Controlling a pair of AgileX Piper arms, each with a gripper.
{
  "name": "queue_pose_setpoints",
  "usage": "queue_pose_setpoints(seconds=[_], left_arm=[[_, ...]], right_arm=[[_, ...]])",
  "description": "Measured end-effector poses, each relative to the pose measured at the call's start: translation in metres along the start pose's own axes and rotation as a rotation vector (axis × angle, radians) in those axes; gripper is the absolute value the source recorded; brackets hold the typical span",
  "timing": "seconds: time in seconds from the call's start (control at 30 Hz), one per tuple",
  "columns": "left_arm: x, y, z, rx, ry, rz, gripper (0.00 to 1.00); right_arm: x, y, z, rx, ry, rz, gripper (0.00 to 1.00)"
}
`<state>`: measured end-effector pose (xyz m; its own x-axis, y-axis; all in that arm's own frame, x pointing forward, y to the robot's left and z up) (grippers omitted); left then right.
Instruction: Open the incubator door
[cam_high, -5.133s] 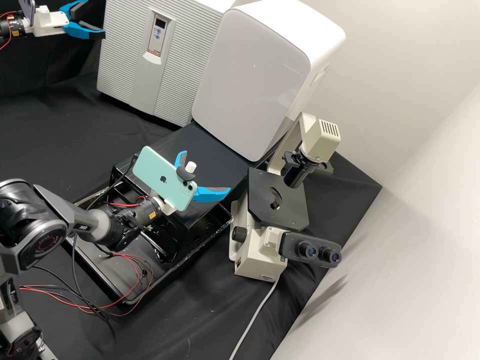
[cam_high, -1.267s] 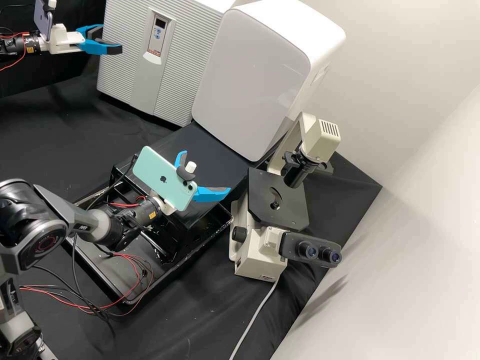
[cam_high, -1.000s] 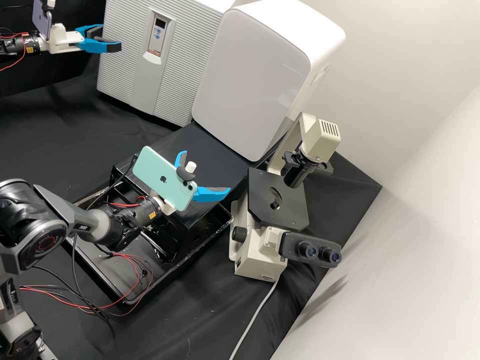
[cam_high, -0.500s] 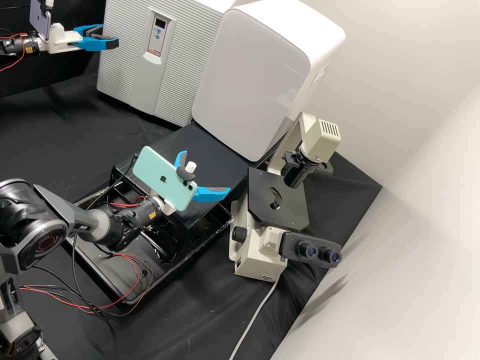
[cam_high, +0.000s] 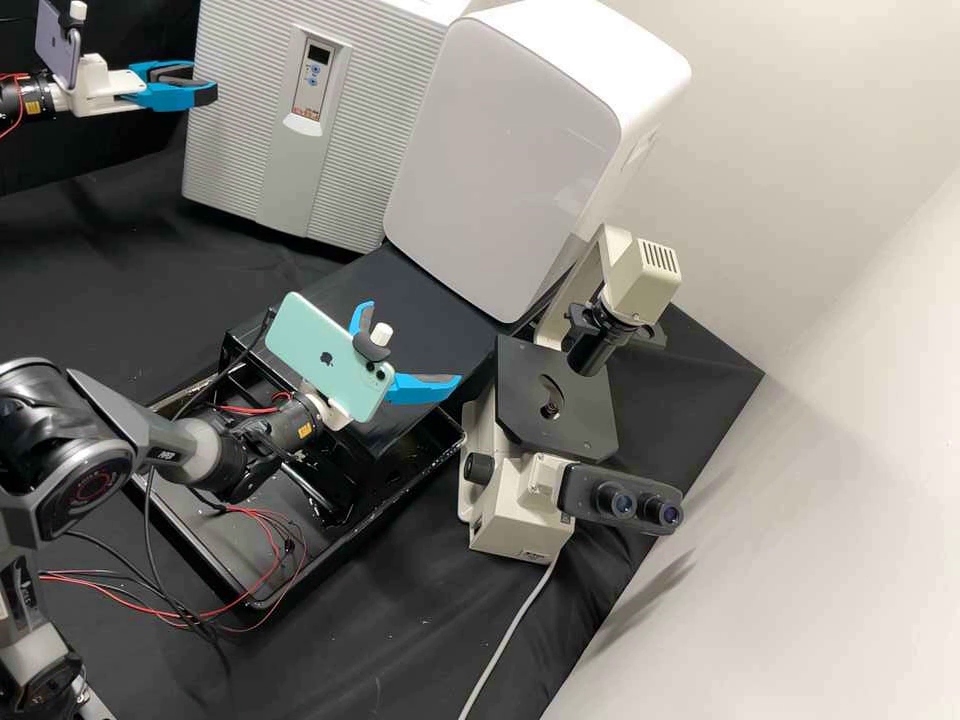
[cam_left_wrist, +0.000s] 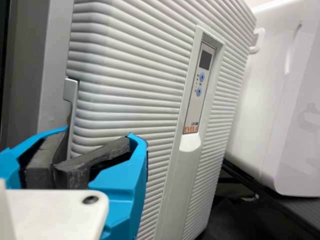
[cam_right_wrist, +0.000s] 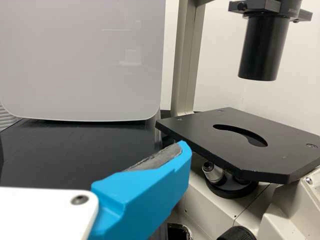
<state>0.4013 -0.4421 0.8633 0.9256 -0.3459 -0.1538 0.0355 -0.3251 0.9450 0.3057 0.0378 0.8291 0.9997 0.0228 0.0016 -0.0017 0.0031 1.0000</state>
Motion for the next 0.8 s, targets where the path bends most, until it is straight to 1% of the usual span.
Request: queue_pose_setpoints(seconds=[0.17, 0.27, 0.4, 0.47, 0.53, 0.57, 0.6, 0.63, 0.7, 0.8], left_arm=[[-0.009, 0.000, 0.011, -0.003, 0.002, -0.016, 0.00], [-0.017, 0.001, 0.021, 0.005, -0.002, -0.032, 0.00], [-0.034, 0.001, 0.043, 0.045, -0.039, -0.083, 0.00], [-0.046, 0.001, 0.059, 0.076, -0.091, -0.107, 0.00], [-0.057, 0.004, 0.074, 0.096, -0.156, -0.096, 0.00], [-0.061, 0.004, 0.080, 0.107, -0.175, -0.107, 0.00], [-0.070, 0.005, 0.089, 0.119, -0.215, -0.102, 0.00], [-0.075, 0.007, 0.095, 0.114, -0.240, -0.086, 0.00], [-0.084, 0.011, 0.105, 0.117, -0.281, -0.053, 0.00], [-0.094, 0.014, 0.115, 0.105, -0.306, -0.033, 0.00]], right_arm=[[0.000, 0.000, 0.000, 0.000, 0.000, 0.000, 1.00], [0.000, 0.000, 0.000, 0.000, 0.000, 0.000, 1.00], [0.000, 0.000, 0.000, 0.000, 0.000, 0.000, 1.00], [0.000, 0.000, 0.000, 0.000, 0.000, 0.000, 1.00], [0.000, 0.000, 0.000, 0.000, 0.000, 0.000, 1.00], [0.000, 0.000, 0.000, 0.000, 0.000, 0.000, 1.00], [0.000, 0.000, 0.000, 0.000, 0.000, 0.000, 1.00], [0.000, 0.000, 0.000, 0.000, 0.000, 0.000, 1.00], [0.000, 0.000, 0.000, 0.000, 0.000, 0.000, 1.00], [0.000, 0.000, 0.000, 0.000, 0.000, 0.000, 1.00]])
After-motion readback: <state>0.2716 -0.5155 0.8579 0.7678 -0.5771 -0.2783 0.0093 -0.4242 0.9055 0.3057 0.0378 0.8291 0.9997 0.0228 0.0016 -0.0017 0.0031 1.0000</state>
